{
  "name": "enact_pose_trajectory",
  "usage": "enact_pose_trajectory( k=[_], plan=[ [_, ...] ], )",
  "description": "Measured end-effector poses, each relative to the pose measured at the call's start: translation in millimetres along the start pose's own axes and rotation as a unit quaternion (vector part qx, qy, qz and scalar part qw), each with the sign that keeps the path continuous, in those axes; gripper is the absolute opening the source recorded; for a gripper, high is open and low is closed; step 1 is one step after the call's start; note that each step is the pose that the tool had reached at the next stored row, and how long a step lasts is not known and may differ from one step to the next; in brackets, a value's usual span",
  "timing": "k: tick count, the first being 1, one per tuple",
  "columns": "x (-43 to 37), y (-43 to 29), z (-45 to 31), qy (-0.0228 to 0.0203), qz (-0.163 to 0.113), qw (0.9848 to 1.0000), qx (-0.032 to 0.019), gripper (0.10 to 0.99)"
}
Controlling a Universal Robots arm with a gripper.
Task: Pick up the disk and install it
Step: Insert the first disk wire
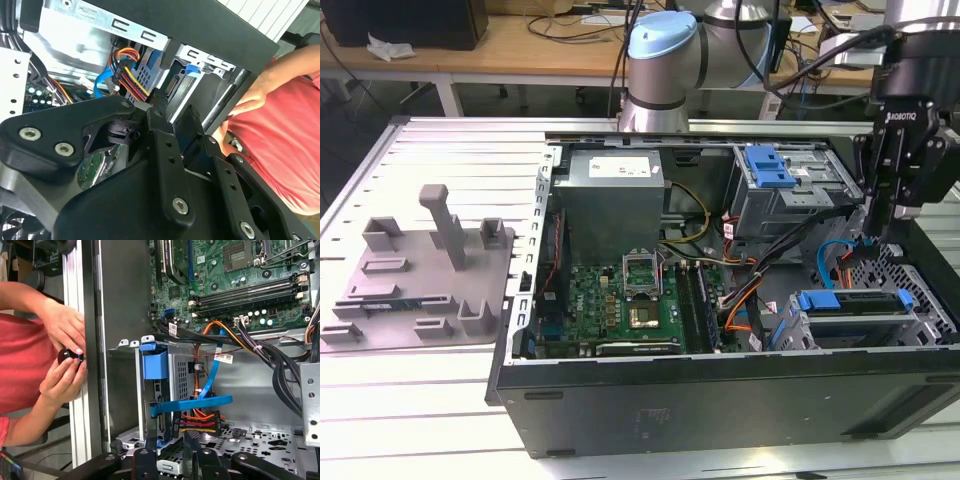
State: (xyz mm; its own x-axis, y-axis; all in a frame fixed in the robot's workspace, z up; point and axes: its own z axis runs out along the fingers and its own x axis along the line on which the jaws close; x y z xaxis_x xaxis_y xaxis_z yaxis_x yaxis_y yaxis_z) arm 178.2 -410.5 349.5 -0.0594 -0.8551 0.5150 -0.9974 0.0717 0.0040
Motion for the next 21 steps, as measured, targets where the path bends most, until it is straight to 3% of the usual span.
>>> enact_pose_trajectory(
  k=[5,13,21],
  plan=[
    [-2.6,1.3,4.5,0.0018,0.002,1.0,0.0036,0.353],
    [-3.5,13.4,7.8,0.0034,0.009,0.9998,0.015,0.353],
    [-6.3,18.4,12.9,0.0096,0.015,0.9995,0.0249,0.353]
  ],
)
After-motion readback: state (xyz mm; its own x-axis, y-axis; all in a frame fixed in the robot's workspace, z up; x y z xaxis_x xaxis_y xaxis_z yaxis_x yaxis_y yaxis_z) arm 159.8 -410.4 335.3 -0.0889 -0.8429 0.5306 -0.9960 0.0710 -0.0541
